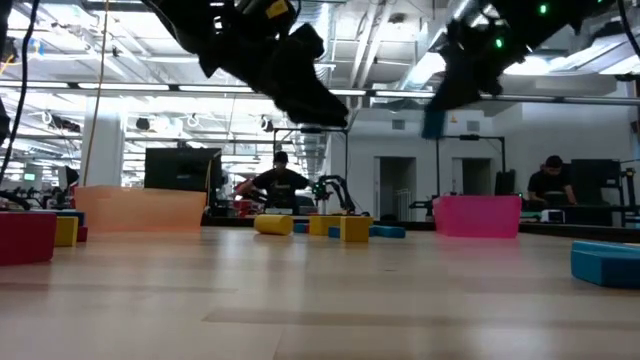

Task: Sort blocks
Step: Put the blue block into the red bin

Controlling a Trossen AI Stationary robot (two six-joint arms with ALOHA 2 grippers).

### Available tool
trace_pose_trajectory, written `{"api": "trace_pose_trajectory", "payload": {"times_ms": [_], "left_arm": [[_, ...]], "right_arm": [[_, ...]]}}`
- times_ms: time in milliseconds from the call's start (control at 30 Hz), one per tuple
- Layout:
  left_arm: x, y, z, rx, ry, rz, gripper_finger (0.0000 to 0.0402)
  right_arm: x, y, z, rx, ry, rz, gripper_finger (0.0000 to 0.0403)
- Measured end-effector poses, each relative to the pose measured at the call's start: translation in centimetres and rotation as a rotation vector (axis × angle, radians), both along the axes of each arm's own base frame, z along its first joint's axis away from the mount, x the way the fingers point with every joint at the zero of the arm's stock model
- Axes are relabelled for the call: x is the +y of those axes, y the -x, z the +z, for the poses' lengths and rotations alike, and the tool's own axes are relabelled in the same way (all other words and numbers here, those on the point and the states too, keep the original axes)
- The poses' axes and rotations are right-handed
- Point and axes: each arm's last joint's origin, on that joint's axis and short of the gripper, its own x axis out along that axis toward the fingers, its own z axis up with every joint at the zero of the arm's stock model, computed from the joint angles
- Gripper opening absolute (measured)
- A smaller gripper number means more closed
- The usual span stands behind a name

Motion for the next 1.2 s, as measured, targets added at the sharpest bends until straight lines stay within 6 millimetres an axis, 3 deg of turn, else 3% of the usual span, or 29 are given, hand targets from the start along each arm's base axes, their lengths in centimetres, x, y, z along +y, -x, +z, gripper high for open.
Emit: {"api": "trace_pose_trajectory", "payload": {"times_ms": [200,433,733,933,1200], "left_arm": [[-2.9,0.6,-2.6,0.017,0.049,-0.078,0.0264],[-7.6,1.5,-4.8,-0.061,0.092,-0.19,0.0264],[-13.8,2.4,-5.2,-0.07,0.026,-0.368,0.0265],[-15.7,2.8,-5.2,-0.068,0.014,-0.401,0.0265],[-16.2,2.9,-5.3,-0.061,0.018,-0.404,0.0265]], "right_arm": [[-4.4,2.2,-0.9,0.005,-0.131,-0.165,0.0116],[-8.0,1.0,-4.2,0.083,-0.199,-0.256,0.0116],[-11.2,0.0,-7.4,0.11,-0.218,-0.332,0.0116],[-12.6,-0.2,-9.5,0.147,-0.233,-0.39,0.0125],[-13.0,-0.5,-9.5,0.109,-0.191,-0.43,0.0124]]}}
